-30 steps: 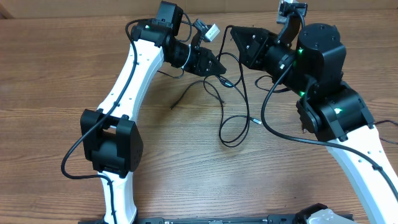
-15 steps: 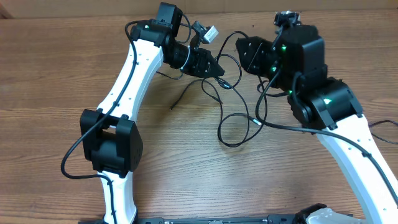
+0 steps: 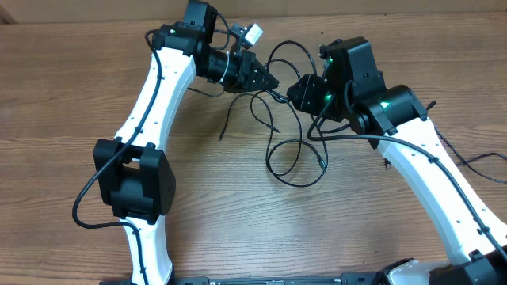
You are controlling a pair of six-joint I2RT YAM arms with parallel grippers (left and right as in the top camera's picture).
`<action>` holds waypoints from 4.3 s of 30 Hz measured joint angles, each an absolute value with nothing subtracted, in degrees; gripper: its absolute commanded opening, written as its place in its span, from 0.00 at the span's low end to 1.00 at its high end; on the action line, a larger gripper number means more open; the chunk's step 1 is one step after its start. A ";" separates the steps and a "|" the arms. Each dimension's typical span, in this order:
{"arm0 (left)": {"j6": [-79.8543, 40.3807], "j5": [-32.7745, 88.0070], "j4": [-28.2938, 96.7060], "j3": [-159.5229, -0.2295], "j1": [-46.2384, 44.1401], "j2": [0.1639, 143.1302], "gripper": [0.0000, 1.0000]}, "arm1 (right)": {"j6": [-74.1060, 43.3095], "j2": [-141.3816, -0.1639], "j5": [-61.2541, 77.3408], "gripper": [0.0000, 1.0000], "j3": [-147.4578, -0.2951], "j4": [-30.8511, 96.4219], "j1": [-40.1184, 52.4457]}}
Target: Untangle cables
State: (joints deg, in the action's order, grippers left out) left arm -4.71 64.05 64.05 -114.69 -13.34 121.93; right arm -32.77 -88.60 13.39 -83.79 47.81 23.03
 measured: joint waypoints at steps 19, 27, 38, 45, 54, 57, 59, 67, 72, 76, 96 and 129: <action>-14.81 63.11 61.67 -114.69 -13.08 121.93 0.04 | -32.82 -89.19 18.83 0.36 -83.79 48.71 23.00; -3.53 68.66 65.12 -114.69 -13.13 121.93 0.04 | -35.86 -89.27 17.67 0.27 -83.79 44.31 23.00; 5.34 71.96 65.98 -114.67 -13.13 121.93 0.49 | -37.50 -89.49 11.97 0.04 -83.79 43.22 23.03; 3.66 68.10 66.43 -114.67 -13.13 121.93 0.13 | -37.52 -89.54 11.25 0.04 -83.79 41.04 23.03; 2.70 67.13 66.41 -114.67 -13.13 121.93 0.22 | -37.21 -89.54 9.10 0.04 -83.79 40.99 23.03; 2.37 67.00 66.39 -114.67 -13.13 121.93 0.20 | -36.62 -89.54 7.88 0.04 -83.79 40.95 23.03; 2.28 67.00 66.39 -114.67 -13.13 121.93 0.21 | -36.27 -89.54 7.44 0.04 -83.79 40.93 23.03; -0.54 64.79 66.41 -114.67 -13.13 121.93 0.04 | -35.35 -89.54 5.04 0.04 -83.79 40.71 23.03; -1.54 63.96 66.35 -114.67 -13.13 121.93 0.04 | -34.30 -89.54 4.21 0.04 -83.79 40.73 23.03; -1.58 63.81 66.35 -114.67 -13.15 121.93 0.04 | -32.91 -89.54 2.98 0.04 -83.79 40.73 23.05; 1.17 71.53 68.62 -114.67 -12.64 121.93 0.04 | -19.77 -89.60 -18.04 0.04 -80.53 38.39 24.03; -5.85 33.82 75.13 -114.65 -12.75 121.93 1.00 | -18.31 -79.57 7.49 0.04 -102.91 32.99 23.22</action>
State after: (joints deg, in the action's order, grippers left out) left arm -5.85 33.82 75.13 -114.65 -12.75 121.93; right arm -18.31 -79.57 7.49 -102.91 32.99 23.22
